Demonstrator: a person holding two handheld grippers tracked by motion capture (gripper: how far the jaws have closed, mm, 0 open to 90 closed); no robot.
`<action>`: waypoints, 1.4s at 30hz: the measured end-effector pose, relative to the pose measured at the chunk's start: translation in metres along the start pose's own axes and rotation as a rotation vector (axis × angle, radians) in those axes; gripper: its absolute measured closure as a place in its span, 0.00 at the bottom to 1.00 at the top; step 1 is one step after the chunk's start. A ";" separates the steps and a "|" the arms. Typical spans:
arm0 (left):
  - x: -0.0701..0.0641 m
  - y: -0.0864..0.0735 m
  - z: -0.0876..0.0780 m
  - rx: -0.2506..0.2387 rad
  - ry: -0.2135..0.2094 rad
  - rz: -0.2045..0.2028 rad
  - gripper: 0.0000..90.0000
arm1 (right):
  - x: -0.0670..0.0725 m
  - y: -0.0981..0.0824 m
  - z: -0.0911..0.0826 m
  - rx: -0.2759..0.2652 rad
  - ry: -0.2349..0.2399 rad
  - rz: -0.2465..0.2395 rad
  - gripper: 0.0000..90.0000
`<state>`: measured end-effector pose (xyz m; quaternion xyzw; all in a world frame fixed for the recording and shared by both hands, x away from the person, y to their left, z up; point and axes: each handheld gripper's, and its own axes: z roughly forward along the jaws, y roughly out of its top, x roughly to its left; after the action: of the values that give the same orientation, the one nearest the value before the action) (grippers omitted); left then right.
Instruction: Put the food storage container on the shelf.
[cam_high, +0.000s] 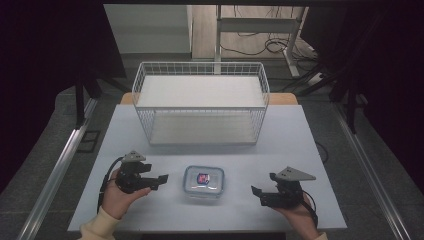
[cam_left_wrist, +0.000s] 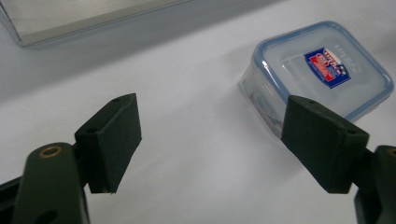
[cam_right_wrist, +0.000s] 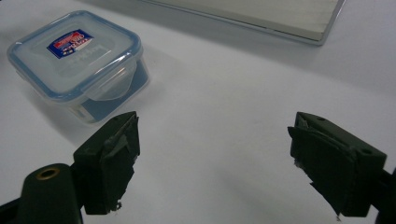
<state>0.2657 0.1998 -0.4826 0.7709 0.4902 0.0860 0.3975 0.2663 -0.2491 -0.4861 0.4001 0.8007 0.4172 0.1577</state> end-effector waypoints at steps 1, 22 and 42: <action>0.000 0.000 0.000 0.000 -0.002 0.001 0.21 | 0.000 0.001 0.000 -0.005 -0.001 0.003 0.17; 0.009 0.013 0.014 -0.018 -0.234 -0.184 0.16 | 0.014 0.028 0.030 0.049 0.184 0.274 0.18; 0.001 0.013 0.055 0.079 -0.411 -0.284 0.19 | 0.034 0.035 0.070 0.123 0.318 0.358 0.19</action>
<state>0.3040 0.1686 -0.5104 0.7106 0.5053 -0.1487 0.4665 0.3035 -0.1738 -0.4979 0.4737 0.7557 0.4467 -0.0713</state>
